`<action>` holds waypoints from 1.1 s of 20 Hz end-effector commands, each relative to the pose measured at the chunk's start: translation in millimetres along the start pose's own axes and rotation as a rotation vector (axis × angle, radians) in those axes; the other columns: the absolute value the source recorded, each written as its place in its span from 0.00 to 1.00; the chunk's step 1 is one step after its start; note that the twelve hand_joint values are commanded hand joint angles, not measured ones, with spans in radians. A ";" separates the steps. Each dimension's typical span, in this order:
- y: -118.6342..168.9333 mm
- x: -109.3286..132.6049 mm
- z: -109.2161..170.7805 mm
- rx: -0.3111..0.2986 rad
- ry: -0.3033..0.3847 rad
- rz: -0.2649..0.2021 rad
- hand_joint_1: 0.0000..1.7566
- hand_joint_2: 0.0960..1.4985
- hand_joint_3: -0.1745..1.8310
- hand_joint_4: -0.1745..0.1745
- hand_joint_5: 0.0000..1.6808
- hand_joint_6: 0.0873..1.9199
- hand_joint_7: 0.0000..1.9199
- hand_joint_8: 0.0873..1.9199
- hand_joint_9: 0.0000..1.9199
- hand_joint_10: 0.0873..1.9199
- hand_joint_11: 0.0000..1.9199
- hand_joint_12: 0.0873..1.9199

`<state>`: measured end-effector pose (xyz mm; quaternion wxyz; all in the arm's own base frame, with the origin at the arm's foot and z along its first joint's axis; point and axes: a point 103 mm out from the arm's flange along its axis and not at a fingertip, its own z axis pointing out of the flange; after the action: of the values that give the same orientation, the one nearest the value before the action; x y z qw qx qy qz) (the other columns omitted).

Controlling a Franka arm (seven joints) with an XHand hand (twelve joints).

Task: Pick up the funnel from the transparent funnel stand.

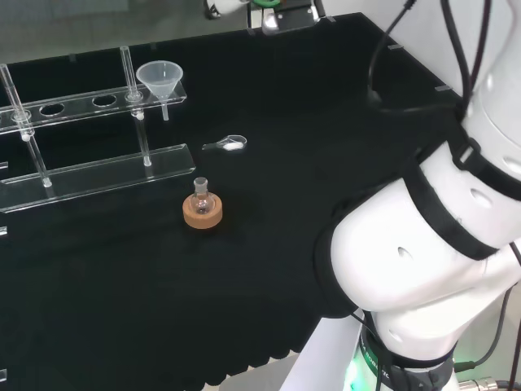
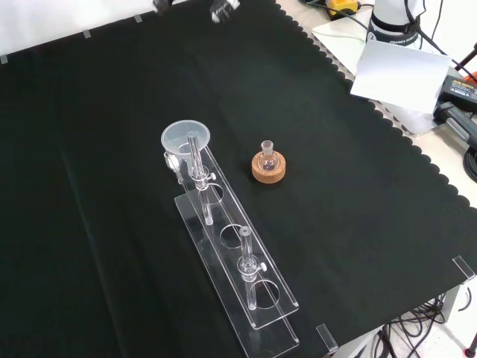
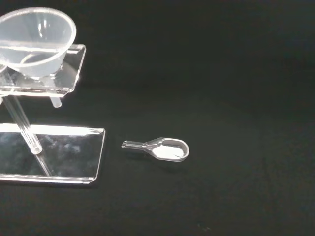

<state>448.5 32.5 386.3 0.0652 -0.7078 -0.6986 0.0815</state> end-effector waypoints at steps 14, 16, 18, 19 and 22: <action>63.2 85.6 38.0 0.168 -0.069 -0.129 0.29 0.52 0.20 0.44 0.13 0.00 0.01 0.32 0.16 0.37 0.18 0.72; 69.6 93.3 42.3 0.192 -0.079 -0.132 0.31 0.50 0.20 0.45 0.13 0.00 0.01 0.32 0.16 0.37 0.19 0.72; 75.1 99.3 47.4 0.214 -0.086 -0.133 0.32 0.49 0.20 0.46 0.13 0.00 0.01 0.33 0.16 0.37 0.20 0.73; 77.2 101.7 49.7 0.217 -0.089 -0.135 0.33 0.49 0.20 0.46 0.13 0.00 0.01 0.33 0.16 0.37 0.21 0.73; 81.8 104.8 56.3 0.221 -0.095 -0.138 0.33 0.49 0.20 0.46 0.12 0.00 0.01 0.33 0.16 0.38 0.21 0.73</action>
<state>502.9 106.5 344.3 0.1011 -0.6529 -0.7372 0.1416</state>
